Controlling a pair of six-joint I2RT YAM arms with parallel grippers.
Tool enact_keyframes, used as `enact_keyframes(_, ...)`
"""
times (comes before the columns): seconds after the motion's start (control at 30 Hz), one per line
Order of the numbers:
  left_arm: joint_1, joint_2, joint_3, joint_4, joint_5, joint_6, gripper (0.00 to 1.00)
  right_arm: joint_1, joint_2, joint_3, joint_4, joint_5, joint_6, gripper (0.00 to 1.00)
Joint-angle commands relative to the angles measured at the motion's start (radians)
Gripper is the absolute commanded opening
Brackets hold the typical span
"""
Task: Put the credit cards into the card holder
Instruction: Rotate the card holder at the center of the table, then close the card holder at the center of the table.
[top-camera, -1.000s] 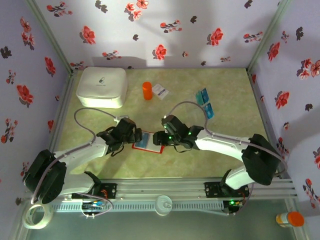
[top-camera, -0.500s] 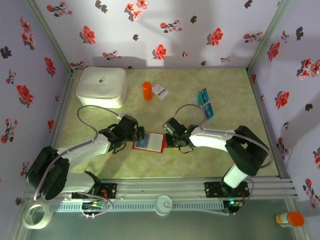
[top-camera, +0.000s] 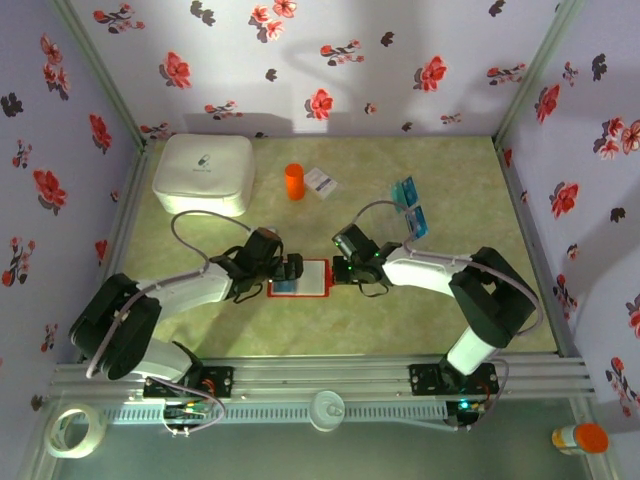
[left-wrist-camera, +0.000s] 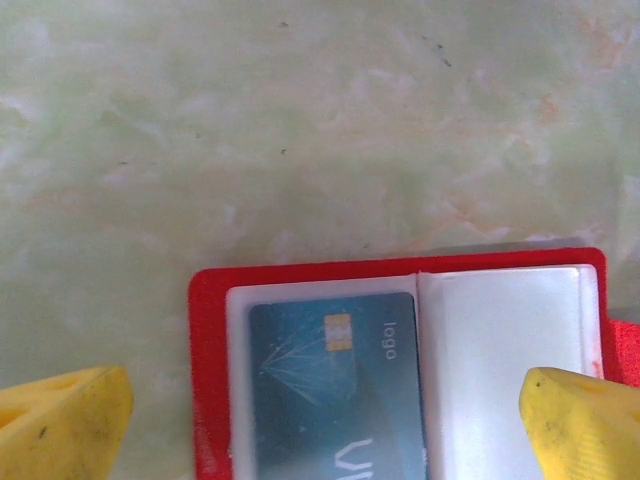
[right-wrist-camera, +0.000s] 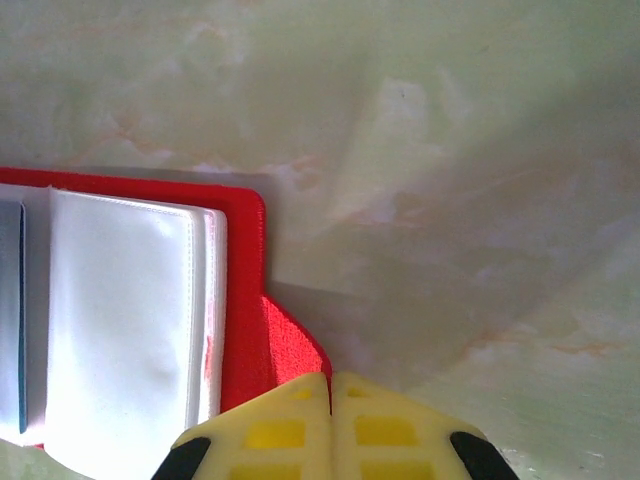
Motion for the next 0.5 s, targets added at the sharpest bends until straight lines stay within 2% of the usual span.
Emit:
enact_keyframes(0.0, 0.008, 0.019, 0.003, 0.053, 0.026, 0.005, 1.00, -0.003, 0.010, -0.021, 0.035, -0.018, 0.017, 0.00)
enact_keyframes(0.47, 0.009, 0.092, 0.010, 0.075, -0.005, 0.006, 1.00, -0.004, 0.023, -0.023, 0.057, -0.033, 0.018, 0.00)
